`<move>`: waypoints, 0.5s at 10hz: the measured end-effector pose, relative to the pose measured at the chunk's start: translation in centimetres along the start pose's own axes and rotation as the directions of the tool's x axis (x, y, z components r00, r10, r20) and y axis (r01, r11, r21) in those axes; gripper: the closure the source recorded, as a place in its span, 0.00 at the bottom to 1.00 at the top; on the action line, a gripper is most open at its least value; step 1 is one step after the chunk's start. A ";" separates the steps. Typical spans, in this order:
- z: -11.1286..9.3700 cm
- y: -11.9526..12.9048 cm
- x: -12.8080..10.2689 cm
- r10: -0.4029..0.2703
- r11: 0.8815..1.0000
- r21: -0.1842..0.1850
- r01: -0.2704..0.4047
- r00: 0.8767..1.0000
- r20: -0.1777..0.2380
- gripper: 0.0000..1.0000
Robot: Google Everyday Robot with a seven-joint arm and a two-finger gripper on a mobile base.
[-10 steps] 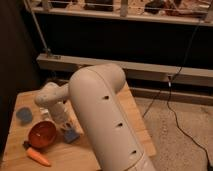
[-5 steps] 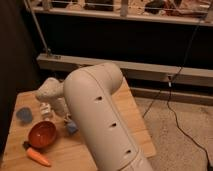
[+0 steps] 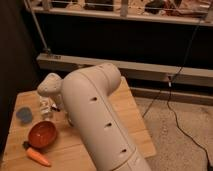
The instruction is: Wipe the white sponge on the table
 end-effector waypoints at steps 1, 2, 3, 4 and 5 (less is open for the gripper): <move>0.0 -1.3 -0.6 0.022 1.000 0.006 -0.022 1.000 0.012 1.00; 0.0 -2.6 -1.1 0.044 0.999 0.011 -0.045 0.999 0.021 1.00; 0.1 -4.2 -1.3 0.069 0.997 0.019 -0.070 0.997 0.024 1.00; 0.6 -5.8 -1.2 0.094 0.995 0.025 -0.095 0.995 0.022 1.00; 1.0 -7.0 -1.0 0.114 0.993 0.027 -0.115 0.993 0.017 1.00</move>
